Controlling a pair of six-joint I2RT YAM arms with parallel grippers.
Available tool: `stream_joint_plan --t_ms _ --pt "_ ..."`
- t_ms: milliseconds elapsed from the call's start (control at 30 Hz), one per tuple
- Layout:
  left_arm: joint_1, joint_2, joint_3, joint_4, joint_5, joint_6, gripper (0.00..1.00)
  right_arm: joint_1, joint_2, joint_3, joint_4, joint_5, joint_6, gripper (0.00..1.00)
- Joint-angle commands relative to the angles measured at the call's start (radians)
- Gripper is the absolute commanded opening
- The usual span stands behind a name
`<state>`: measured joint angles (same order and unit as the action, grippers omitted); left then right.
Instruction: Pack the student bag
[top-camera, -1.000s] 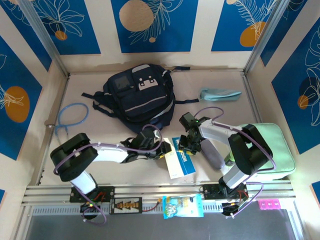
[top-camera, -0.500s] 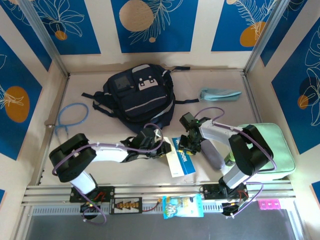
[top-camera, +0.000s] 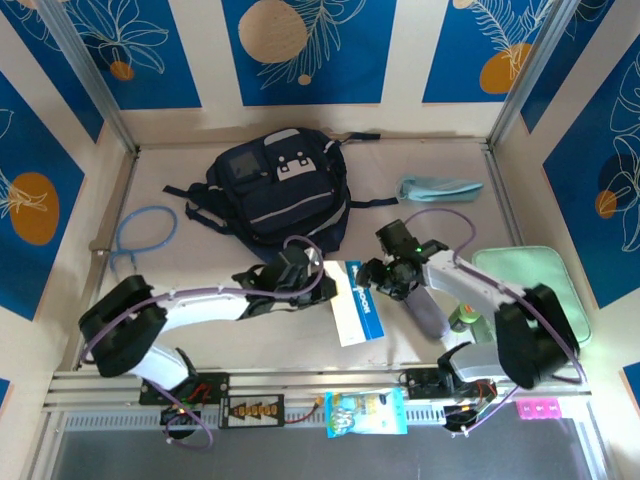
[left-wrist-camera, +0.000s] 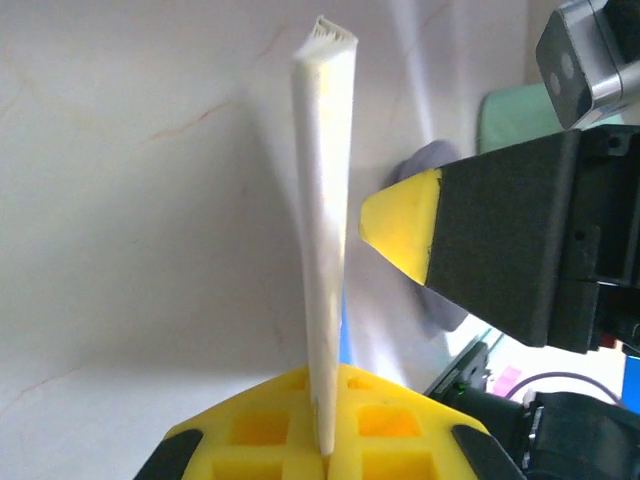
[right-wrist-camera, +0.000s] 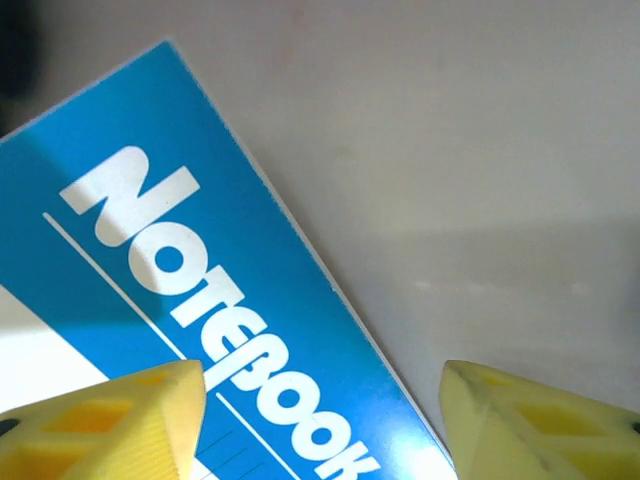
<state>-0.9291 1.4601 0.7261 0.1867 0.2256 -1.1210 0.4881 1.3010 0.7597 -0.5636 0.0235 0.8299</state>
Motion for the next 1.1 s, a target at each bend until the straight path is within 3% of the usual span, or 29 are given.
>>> stream_joint_plan --t_ms 0,200,400,567,867,1067 --pt "0.049 -0.077 0.078 -0.121 -0.051 0.100 0.00 -0.050 -0.094 0.020 0.035 -0.042 -0.017 0.72" --pt "0.199 -0.138 0.155 -0.114 -0.009 0.124 0.00 -0.138 -0.223 0.002 0.188 -0.130 -0.004 0.99" --pt "0.313 -0.157 0.225 -0.031 0.008 0.052 0.00 -0.173 -0.246 -0.039 0.429 -0.332 0.149 0.99" --pt "0.353 -0.188 0.284 -0.008 -0.018 0.030 0.00 -0.176 -0.231 -0.121 0.713 -0.443 0.394 0.99" --pt "0.354 -0.219 0.295 0.075 -0.071 -0.049 0.00 -0.165 -0.165 -0.235 1.200 -0.452 0.738 1.00" --pt "0.353 -0.204 0.300 0.085 -0.070 -0.063 0.00 -0.159 -0.209 -0.209 1.219 -0.390 0.749 0.99"
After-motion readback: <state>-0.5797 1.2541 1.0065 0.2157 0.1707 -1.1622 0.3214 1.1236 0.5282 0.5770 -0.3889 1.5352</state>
